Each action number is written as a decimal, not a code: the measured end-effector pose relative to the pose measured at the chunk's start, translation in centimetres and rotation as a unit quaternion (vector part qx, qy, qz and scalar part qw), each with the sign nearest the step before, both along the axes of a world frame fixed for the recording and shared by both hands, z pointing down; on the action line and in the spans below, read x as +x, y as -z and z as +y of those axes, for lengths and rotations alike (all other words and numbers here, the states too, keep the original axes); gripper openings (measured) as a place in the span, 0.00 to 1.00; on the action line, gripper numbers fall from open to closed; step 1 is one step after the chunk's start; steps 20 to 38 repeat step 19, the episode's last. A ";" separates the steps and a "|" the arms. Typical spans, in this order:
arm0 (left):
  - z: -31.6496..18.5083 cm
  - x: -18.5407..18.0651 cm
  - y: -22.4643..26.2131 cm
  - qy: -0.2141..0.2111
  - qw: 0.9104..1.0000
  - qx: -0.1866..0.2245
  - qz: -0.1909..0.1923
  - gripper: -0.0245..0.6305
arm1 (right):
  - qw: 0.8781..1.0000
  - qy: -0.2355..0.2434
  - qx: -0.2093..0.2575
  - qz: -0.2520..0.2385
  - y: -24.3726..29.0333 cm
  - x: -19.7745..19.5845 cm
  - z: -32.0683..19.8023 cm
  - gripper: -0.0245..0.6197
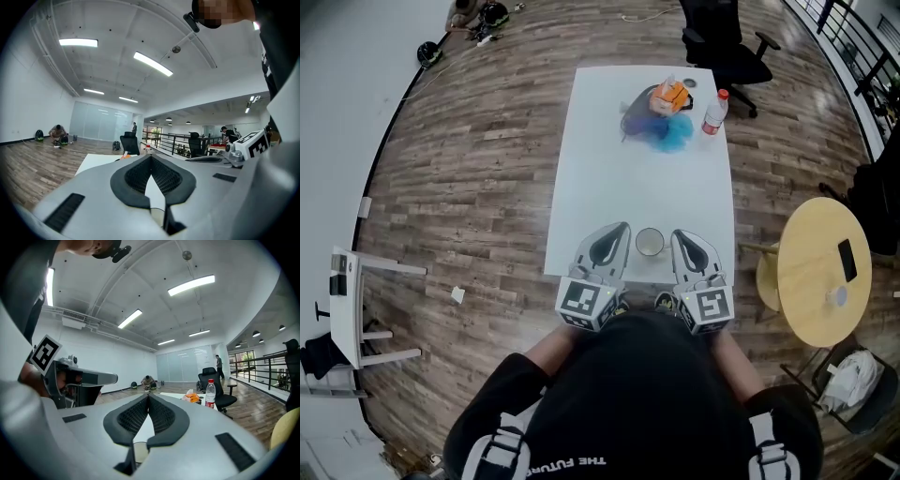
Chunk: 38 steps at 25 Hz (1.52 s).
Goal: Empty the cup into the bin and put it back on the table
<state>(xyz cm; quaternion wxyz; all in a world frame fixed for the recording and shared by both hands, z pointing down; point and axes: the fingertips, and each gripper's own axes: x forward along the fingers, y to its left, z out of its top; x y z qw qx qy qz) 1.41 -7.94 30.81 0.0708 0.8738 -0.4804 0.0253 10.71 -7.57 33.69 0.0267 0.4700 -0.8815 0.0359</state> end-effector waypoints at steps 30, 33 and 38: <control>-1.8 -0.1 -0.1 -0.007 1.000 -0.004 0.009 0.07 | 1.000 -0.007 0.002 0.005 -0.1 -0.4 -2.2 0.06; -1.8 -0.1 -0.1 -0.007 1.000 -0.004 0.009 0.07 | 1.000 -0.007 0.002 0.005 -0.1 -0.4 -2.2 0.06; -1.8 -0.1 -0.1 -0.007 1.000 -0.004 0.009 0.07 | 1.000 -0.007 0.002 0.005 -0.1 -0.4 -2.2 0.06</control>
